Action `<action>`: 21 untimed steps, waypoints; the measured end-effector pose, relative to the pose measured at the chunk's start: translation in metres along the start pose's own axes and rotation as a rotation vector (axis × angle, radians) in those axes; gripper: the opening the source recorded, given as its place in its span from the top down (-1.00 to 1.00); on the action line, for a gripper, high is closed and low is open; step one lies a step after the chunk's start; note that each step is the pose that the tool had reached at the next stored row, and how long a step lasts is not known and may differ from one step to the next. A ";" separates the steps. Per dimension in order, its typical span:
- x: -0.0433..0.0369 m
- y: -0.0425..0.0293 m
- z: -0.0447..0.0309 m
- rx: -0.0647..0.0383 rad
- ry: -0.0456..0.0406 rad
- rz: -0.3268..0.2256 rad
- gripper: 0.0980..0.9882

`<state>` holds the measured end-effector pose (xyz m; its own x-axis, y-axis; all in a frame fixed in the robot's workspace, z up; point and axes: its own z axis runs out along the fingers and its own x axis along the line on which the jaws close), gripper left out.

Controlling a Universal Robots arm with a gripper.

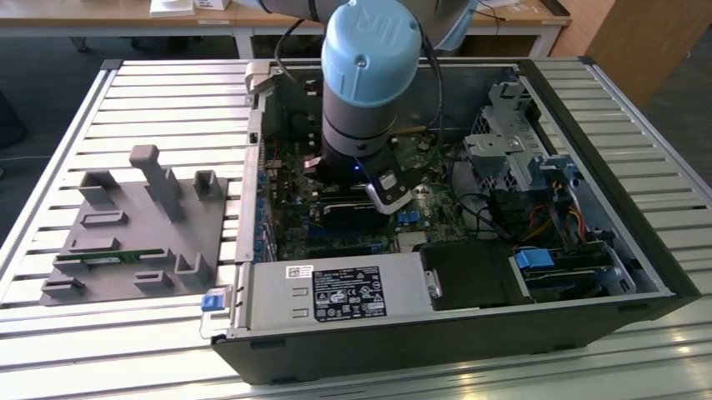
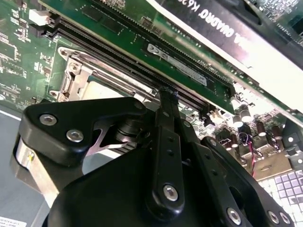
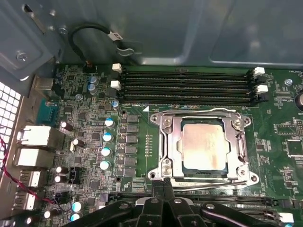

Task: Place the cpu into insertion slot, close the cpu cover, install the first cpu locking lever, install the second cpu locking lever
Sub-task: 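Install the second cpu locking lever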

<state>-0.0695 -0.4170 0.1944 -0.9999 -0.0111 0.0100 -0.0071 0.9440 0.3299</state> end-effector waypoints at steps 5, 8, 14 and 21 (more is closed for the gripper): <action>0.0003 -0.0001 0.0020 -0.012 -0.0002 0.000 0.98; 0.0015 0.0003 0.0031 -0.016 -0.0002 0.000 0.98; 0.0031 0.0027 0.0061 -0.022 -0.0002 0.000 0.98; 0.0054 0.0070 0.0098 -0.031 -0.0004 0.000 0.98</action>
<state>-0.0750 -0.4072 0.1874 -0.9999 -0.0112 0.0096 -0.0070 0.9334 0.3587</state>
